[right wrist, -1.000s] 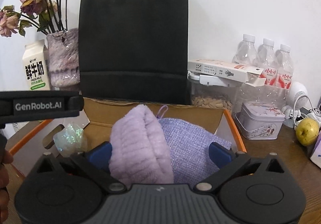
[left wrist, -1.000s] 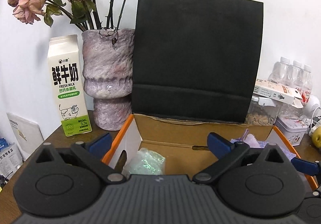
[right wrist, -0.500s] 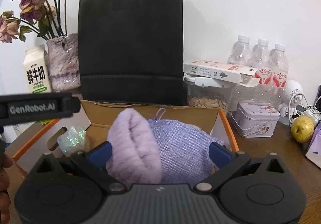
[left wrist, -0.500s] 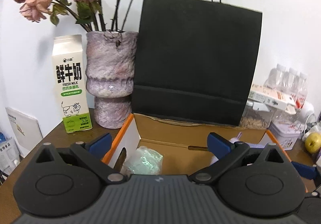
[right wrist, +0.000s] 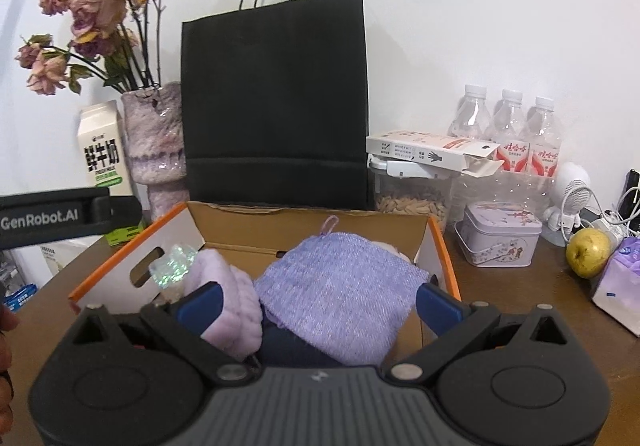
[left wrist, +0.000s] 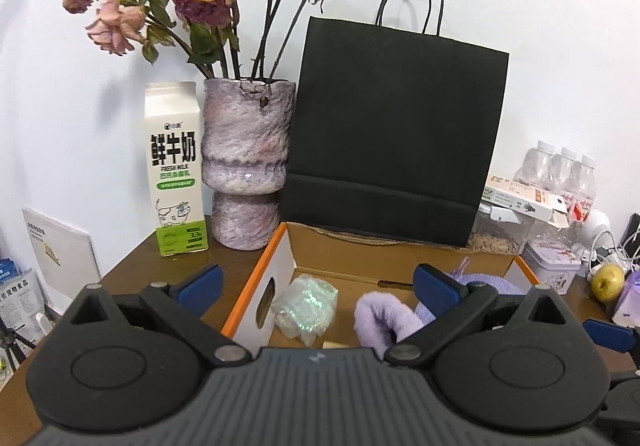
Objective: Organize objects
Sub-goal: 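Lower the cap and pencil case into the box and open both tools, then withdraw both tools back toward the white cloth and cable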
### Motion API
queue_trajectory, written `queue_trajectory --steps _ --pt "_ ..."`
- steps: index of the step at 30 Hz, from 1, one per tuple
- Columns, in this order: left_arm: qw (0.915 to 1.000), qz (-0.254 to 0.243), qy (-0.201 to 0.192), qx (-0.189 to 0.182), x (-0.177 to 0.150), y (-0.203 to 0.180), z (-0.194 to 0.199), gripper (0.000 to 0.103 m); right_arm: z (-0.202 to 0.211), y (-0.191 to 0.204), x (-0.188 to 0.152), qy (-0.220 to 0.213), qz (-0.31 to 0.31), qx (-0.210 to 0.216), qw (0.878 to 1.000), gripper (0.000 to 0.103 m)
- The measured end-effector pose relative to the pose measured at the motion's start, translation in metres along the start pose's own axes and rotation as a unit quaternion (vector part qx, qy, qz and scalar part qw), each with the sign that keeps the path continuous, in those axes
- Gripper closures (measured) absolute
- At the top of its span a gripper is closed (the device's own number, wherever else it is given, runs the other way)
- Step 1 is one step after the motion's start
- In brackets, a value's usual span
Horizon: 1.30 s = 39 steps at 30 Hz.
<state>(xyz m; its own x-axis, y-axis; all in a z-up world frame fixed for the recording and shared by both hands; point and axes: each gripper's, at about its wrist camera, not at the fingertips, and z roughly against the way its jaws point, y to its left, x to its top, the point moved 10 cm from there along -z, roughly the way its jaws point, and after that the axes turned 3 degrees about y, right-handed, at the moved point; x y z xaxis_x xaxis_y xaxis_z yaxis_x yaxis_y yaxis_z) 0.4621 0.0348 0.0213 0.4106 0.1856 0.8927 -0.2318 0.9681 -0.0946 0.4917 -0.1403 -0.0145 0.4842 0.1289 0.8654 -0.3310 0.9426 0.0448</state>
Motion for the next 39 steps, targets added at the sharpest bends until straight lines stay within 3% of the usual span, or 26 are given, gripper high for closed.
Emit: queue_trajectory --steps 22,26,39 --pt "0.9998 -0.019 -0.003 -0.009 -0.041 0.015 0.096 0.000 0.090 0.022 -0.048 -0.008 0.031 0.019 0.999 0.000" --pt "0.9999 -0.013 -0.005 -0.005 -0.060 0.021 0.114 0.000 0.106 0.023 -0.063 -0.006 0.028 0.023 0.999 0.000" --pt "0.9986 -0.021 0.048 0.004 -0.132 0.043 0.147 0.000 0.143 0.023 -0.122 0.022 0.028 0.025 0.999 0.000"
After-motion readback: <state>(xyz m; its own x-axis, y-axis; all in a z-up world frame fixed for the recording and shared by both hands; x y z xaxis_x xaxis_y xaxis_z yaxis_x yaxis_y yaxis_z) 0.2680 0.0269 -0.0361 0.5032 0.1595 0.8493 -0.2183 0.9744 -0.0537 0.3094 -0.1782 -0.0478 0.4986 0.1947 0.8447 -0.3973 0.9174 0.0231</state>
